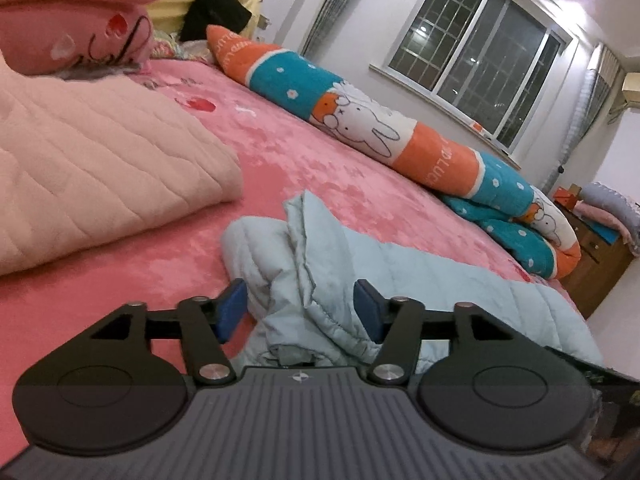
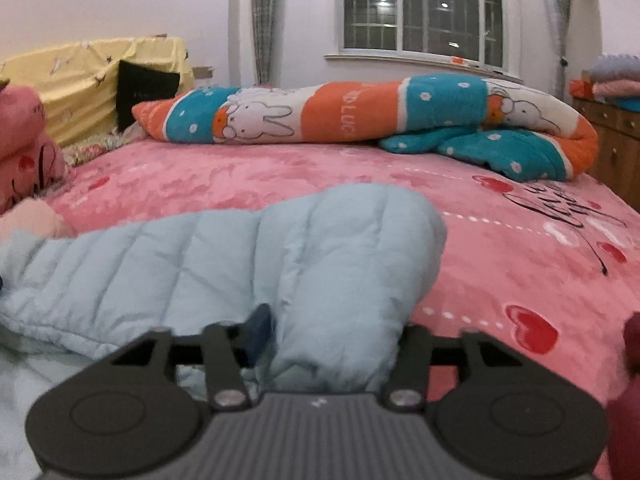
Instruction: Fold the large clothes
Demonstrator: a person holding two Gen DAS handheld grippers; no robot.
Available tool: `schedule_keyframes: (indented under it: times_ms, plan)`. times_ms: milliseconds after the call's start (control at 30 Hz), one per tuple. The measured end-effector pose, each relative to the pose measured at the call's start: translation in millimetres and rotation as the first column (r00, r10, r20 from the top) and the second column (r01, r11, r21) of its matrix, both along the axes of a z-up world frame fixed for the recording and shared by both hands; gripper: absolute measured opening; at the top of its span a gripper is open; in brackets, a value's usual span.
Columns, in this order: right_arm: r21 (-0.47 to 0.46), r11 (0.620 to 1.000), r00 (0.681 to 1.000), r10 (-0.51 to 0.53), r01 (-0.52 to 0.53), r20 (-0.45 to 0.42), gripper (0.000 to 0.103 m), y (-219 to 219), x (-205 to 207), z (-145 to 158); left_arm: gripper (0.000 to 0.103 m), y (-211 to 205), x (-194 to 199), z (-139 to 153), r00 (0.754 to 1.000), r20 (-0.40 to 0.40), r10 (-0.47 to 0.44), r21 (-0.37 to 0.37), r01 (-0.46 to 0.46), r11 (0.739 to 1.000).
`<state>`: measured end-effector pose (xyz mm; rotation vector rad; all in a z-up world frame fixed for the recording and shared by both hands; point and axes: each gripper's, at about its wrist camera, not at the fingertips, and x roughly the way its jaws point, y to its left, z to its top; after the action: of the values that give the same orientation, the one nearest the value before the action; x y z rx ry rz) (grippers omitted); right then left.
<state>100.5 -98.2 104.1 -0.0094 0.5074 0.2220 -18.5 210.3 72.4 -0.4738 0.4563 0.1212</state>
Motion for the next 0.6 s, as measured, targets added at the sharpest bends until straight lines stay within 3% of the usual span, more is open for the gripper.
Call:
schedule_keyframes:
  times_ms: [33, 100, 267, 600]
  plan:
    - [0.007, 1.000, 1.000, -0.003, 0.003, 0.000, 0.064, -3.1, -4.6, 3.7, 0.072, 0.7, -5.6, 3.0, 1.000, 0.001, 0.002, 0.006, -0.002, 1.000]
    - [0.016, 1.000, 1.000, -0.023, 0.023, 0.007, 0.083, -9.6, -15.1, 12.2, 0.074, 1.2, -18.1, 8.5, 1.000, 0.004, 0.006, 0.017, -0.006, 1.000]
    - [0.078, 0.995, 0.997, -0.069, 0.067, 0.017, 0.096, -34.9, -50.9, 31.9, 0.078, -1.4, -51.5, 24.9, 1.000, -0.005, -0.008, 0.053, 0.008, 0.999]
    - [0.187, 0.972, 0.990, -0.136, 0.139, -0.033, 0.097, -88.2, -146.6, 36.4, 0.089, -22.8, -139.8, 39.7, 0.997, -0.041, -0.061, 0.081, 0.064, 0.995]
